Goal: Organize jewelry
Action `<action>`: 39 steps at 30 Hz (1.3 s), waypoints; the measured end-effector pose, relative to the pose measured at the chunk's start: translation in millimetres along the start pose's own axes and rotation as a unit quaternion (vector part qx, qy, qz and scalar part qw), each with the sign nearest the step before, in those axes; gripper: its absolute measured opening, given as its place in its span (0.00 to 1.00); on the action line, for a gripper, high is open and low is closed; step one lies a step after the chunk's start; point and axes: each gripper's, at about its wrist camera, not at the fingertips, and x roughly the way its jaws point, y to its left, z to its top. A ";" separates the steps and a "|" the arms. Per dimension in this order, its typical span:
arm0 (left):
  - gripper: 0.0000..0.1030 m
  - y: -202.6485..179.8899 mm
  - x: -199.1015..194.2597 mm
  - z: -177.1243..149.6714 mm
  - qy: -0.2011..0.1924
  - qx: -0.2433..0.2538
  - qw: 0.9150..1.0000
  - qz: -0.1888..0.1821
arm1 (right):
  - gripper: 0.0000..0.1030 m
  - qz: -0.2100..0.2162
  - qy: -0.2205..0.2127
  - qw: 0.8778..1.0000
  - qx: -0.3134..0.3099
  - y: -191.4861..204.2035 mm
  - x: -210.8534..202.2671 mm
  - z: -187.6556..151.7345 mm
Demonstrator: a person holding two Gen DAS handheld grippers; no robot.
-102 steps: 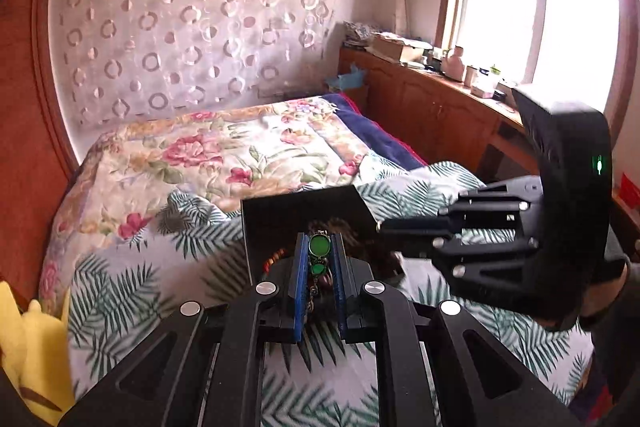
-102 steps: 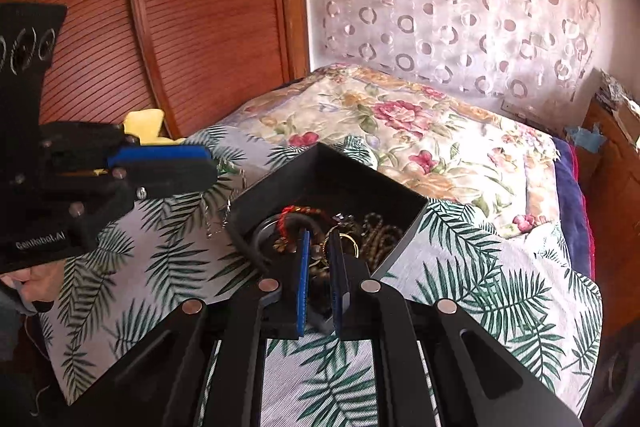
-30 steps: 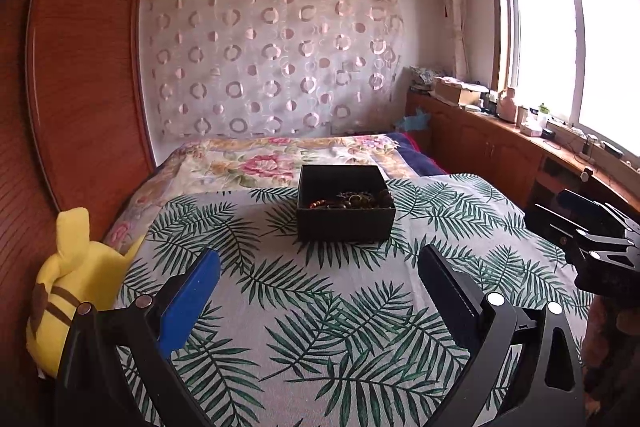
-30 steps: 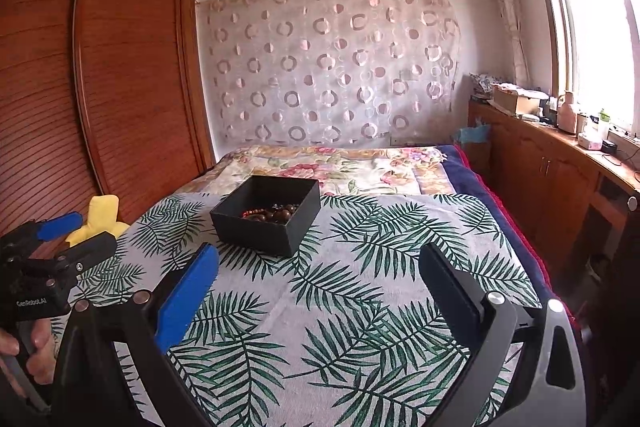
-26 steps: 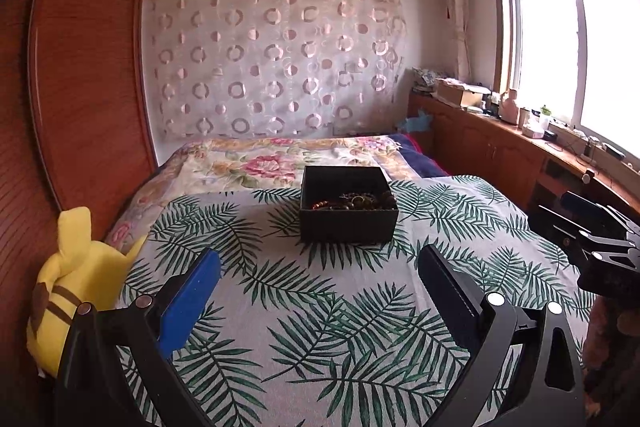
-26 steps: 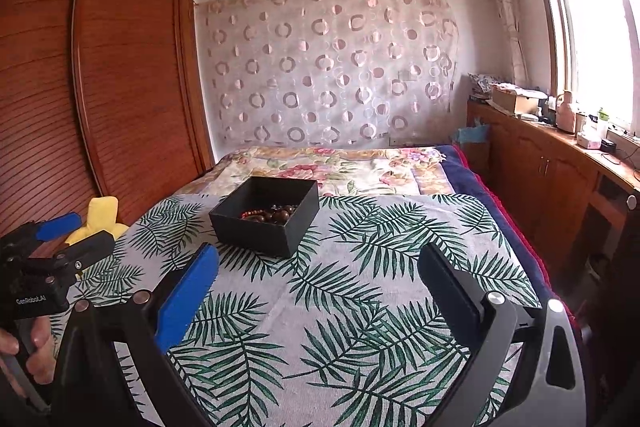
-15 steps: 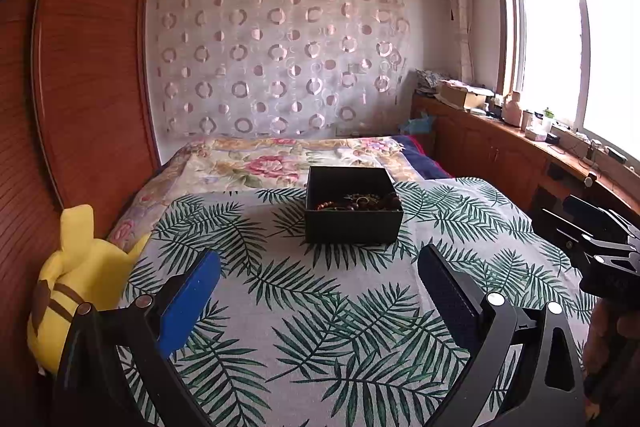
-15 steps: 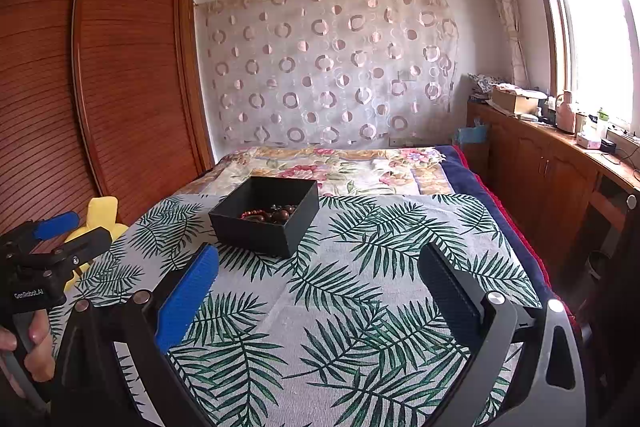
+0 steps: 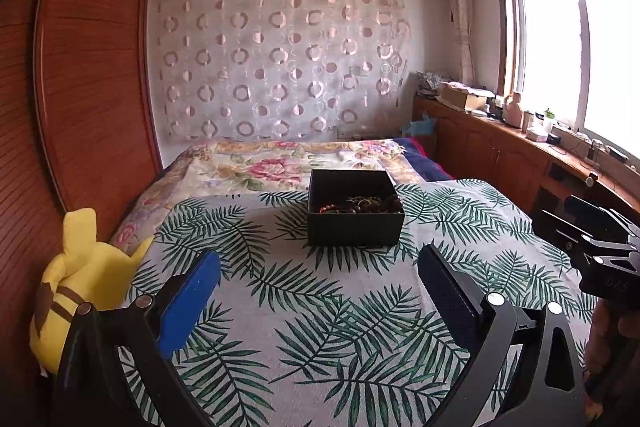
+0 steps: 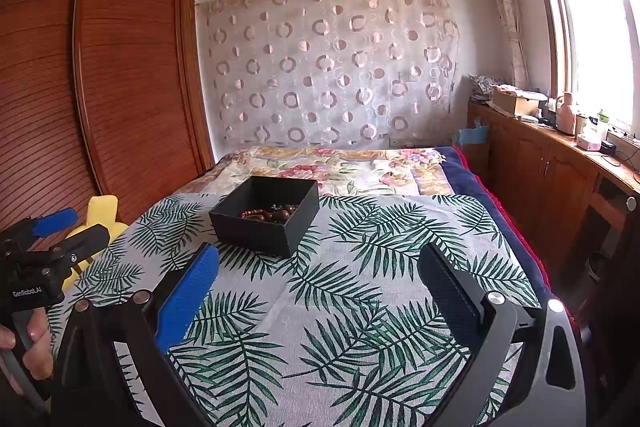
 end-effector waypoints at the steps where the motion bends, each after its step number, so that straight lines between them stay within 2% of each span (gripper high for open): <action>1: 0.93 -0.4 0.1 0.0 0.000 0.001 1.000 0.001 | 0.98 0.000 0.000 1.000 0.000 0.2 -0.1 0.5; 39: 0.93 -0.6 -6.3 2.9 -0.008 0.001 1.000 0.000 | 0.98 -0.008 -0.002 1.000 0.001 -3.7 -2.4 -0.1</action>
